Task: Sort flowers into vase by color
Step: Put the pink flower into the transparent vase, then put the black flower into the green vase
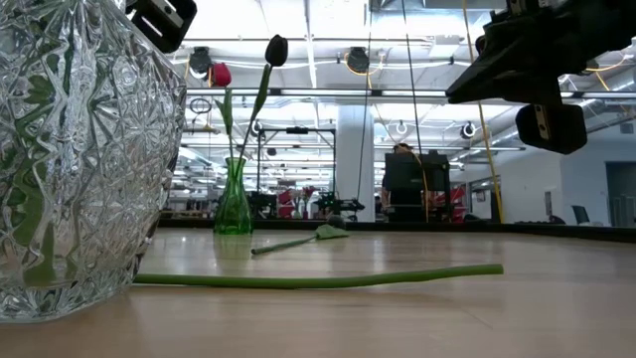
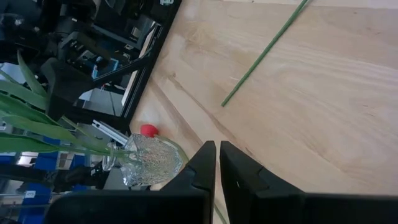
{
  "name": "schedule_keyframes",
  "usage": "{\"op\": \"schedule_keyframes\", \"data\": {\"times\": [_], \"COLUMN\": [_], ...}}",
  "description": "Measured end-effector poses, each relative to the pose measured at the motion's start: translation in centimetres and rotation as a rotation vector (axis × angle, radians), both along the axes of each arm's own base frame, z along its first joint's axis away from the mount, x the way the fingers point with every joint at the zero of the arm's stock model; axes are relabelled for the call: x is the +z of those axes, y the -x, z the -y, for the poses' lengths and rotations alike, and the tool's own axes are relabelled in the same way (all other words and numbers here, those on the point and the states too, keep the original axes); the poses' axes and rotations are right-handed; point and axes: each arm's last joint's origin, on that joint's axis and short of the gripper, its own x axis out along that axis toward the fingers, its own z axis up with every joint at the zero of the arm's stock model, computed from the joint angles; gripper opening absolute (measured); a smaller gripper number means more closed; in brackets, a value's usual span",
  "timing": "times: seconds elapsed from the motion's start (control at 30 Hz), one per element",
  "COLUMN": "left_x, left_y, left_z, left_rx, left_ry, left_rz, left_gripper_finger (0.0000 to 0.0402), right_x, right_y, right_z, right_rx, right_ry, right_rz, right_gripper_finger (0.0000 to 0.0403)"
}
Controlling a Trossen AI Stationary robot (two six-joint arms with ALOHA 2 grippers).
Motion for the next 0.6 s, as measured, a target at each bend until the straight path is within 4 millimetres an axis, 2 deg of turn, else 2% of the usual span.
{"op": "schedule_keyframes", "data": {"times": [0.2,0.47,0.6], "left_x": [0.2,1.2,1.3], "left_y": [1.1,2.9,3.9], "left_z": [-0.5,-1.6,-2.5], "left_rx": [-0.076,-0.081,-0.051], "left_ry": [-0.064,-0.184,-0.226], "left_rz": [-0.113,-0.161,-0.238], "left_gripper_finger": [0.0185,0.0185,0.0185], "right_x": [0.0,0.1,0.4], "right_y": [0.0,0.0,-0.1], "right_z": [0.0,0.2,0.3], "right_rx": [-0.003,-0.071,-0.126], "right_ry": [-0.002,0.03,0.041], "right_rz": [0.001,0.019,0.058], "right_gripper_finger": [0.0015,0.0015,0.0015]}}
